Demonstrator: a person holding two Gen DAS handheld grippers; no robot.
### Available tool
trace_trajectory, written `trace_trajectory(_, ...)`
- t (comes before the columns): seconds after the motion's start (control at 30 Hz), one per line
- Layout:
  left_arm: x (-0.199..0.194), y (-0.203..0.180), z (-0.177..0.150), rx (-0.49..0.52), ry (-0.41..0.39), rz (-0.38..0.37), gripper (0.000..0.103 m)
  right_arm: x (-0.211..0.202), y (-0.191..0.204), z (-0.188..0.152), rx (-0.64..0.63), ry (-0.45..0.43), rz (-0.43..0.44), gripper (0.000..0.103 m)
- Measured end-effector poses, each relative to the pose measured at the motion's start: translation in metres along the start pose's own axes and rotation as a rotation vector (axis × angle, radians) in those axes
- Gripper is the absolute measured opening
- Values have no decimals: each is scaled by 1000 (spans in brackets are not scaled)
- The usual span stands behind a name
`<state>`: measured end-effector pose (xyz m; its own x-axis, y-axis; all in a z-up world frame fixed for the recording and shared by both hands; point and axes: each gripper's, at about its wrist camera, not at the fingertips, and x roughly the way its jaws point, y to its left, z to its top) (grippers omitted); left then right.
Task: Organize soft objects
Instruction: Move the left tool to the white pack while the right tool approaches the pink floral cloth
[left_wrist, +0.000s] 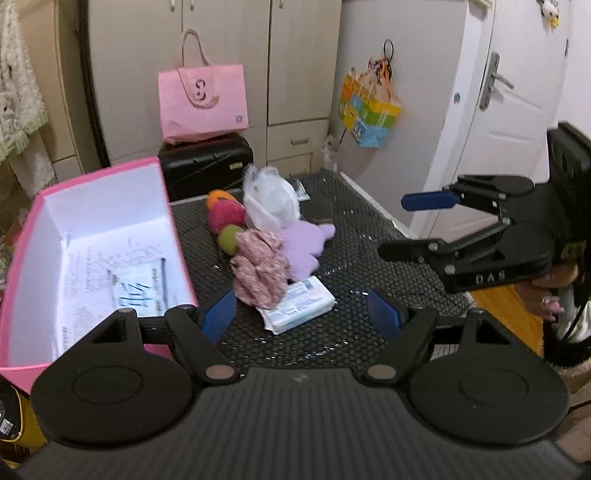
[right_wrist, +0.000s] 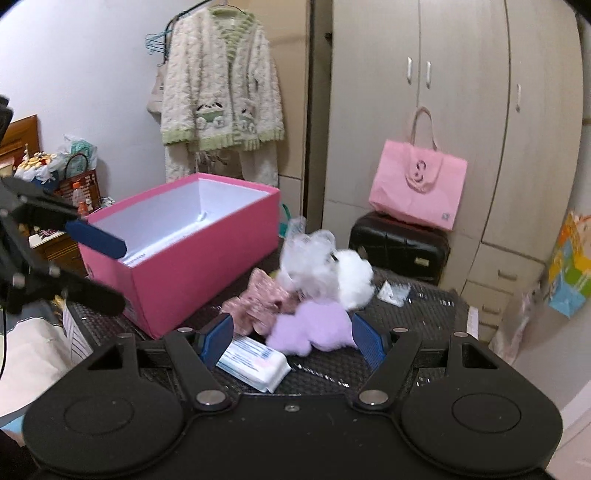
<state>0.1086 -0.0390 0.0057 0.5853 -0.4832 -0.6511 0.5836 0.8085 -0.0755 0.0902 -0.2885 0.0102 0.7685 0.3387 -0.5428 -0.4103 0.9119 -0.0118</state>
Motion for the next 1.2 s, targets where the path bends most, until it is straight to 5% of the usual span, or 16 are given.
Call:
trace_trajectory(0.2,44,-19,-14,-17,39,62,78,17,-23,-9,55,22,38,76)
trace_trajectory(0.6,108,-32,-40,-169,-20,180,78,101,-19,2,130,144,308,76)
trace_trajectory(0.97,117,-34,-44,-222,-149,337,86,156,-17,8,135,203,334,79)
trace_trajectory(1.2,140,-33,-44,-209,-95,329,91,172,-13,13,66,234,357,79)
